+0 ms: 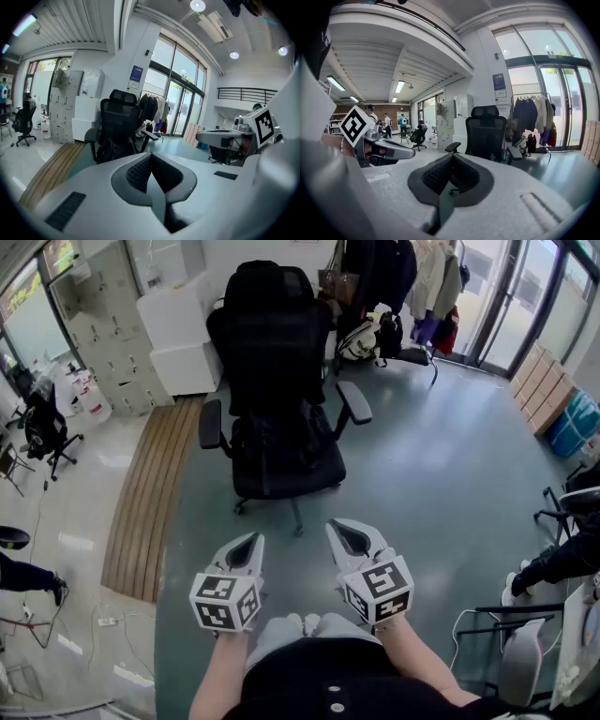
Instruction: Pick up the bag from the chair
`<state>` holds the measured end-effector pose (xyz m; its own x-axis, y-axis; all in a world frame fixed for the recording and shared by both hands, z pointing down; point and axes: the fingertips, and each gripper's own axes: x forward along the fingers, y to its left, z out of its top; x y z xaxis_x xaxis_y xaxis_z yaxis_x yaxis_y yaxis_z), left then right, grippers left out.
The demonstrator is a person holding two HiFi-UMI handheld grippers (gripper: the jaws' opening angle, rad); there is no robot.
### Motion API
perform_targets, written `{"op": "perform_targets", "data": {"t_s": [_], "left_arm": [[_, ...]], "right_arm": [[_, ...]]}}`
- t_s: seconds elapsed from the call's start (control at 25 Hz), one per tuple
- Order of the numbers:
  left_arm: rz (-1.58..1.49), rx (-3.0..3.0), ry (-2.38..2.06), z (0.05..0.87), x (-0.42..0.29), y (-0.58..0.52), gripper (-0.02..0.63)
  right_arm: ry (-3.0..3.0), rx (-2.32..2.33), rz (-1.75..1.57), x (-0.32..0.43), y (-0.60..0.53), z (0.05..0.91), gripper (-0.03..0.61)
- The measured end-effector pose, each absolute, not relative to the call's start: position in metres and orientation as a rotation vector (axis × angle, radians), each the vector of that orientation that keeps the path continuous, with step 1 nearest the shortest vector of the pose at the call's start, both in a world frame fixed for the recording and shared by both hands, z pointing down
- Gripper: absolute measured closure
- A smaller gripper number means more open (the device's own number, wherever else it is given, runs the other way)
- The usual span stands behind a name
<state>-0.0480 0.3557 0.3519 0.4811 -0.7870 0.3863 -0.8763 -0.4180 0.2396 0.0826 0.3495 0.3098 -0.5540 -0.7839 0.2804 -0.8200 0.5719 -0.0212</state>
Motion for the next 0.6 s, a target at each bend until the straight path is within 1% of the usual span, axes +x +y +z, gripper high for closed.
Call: {"op": "perform_targets", "data": {"t_s": [0.36,0.6], "left_arm": [[0.173,2.345,-1.398,0.347,-0.04,0.351,0.598],[0.196,2.37,-1.37,0.347,-0.028,0.352,0.598]], "right_arm": [[-2.546,1.316,0.19,0.092,0.342,0.318,0.581],[-2.578,1.327,0.205,0.093,0.342,0.315,0.581]]}}
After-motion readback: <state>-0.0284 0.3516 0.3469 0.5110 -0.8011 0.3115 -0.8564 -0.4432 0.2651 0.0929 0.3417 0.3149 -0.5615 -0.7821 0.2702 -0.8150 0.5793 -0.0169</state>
